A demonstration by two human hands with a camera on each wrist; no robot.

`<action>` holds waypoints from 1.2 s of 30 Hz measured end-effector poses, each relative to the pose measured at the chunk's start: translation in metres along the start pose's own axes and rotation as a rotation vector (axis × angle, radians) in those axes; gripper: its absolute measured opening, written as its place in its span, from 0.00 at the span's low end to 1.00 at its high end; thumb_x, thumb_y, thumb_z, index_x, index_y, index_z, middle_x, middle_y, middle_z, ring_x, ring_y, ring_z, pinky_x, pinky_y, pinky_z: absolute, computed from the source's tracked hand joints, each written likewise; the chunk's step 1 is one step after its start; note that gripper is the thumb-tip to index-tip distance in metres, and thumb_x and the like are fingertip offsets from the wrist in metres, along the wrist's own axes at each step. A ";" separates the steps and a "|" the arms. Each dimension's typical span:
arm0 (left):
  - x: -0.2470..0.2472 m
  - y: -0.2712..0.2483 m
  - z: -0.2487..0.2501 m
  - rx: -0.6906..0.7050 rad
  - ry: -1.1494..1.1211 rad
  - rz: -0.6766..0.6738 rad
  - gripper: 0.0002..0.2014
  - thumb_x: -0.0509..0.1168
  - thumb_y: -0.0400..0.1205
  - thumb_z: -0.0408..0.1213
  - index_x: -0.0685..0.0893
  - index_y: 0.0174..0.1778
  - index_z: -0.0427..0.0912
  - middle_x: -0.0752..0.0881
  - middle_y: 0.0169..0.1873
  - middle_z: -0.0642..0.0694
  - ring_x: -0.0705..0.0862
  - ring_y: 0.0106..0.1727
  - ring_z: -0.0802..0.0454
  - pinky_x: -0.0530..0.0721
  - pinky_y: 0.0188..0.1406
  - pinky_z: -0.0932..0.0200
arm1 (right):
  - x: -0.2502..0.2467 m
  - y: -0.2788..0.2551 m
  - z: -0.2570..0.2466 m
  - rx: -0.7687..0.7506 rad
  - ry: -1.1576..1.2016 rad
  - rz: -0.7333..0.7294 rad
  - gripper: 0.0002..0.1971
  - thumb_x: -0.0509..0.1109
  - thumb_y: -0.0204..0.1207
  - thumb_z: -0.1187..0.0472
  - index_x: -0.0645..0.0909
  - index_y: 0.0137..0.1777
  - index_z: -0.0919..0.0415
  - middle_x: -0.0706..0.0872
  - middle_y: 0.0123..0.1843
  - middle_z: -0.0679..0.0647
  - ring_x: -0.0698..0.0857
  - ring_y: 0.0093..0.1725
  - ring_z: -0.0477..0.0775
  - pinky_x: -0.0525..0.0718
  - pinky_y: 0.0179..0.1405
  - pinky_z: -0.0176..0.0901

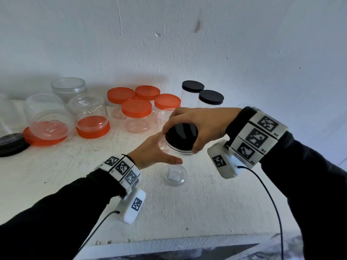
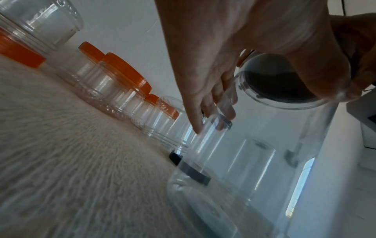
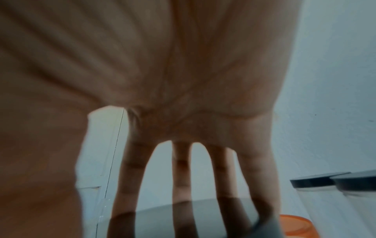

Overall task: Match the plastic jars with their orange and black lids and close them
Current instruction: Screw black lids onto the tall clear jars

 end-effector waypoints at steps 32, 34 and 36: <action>0.004 -0.002 0.001 -0.018 -0.025 0.011 0.35 0.79 0.60 0.37 0.74 0.61 0.57 0.82 0.59 0.60 0.77 0.62 0.71 0.74 0.56 0.79 | -0.006 0.001 0.000 -0.007 -0.125 0.125 0.35 0.81 0.57 0.44 0.73 0.66 0.36 0.75 0.55 0.44 0.74 0.57 0.47 0.80 0.57 0.45; 0.005 -0.002 0.002 -0.007 -0.036 0.013 0.35 0.80 0.62 0.33 0.74 0.62 0.55 0.82 0.60 0.57 0.78 0.63 0.68 0.75 0.56 0.77 | -0.006 0.001 0.002 0.018 -0.134 0.164 0.34 0.79 0.58 0.41 0.73 0.65 0.38 0.76 0.53 0.44 0.75 0.55 0.47 0.80 0.52 0.42; 0.005 -0.003 0.004 0.012 -0.047 0.019 0.34 0.79 0.64 0.28 0.74 0.61 0.54 0.83 0.59 0.56 0.79 0.61 0.68 0.75 0.55 0.76 | -0.006 0.002 0.003 0.059 -0.158 0.217 0.33 0.77 0.57 0.37 0.74 0.64 0.42 0.76 0.51 0.45 0.77 0.52 0.48 0.82 0.48 0.43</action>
Point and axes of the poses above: each hand's wrist, its own y-axis towards the middle knuckle, its own x-axis out of the palm, z = x × y, the point moved 8 cm from there along y, towards the middle knuckle
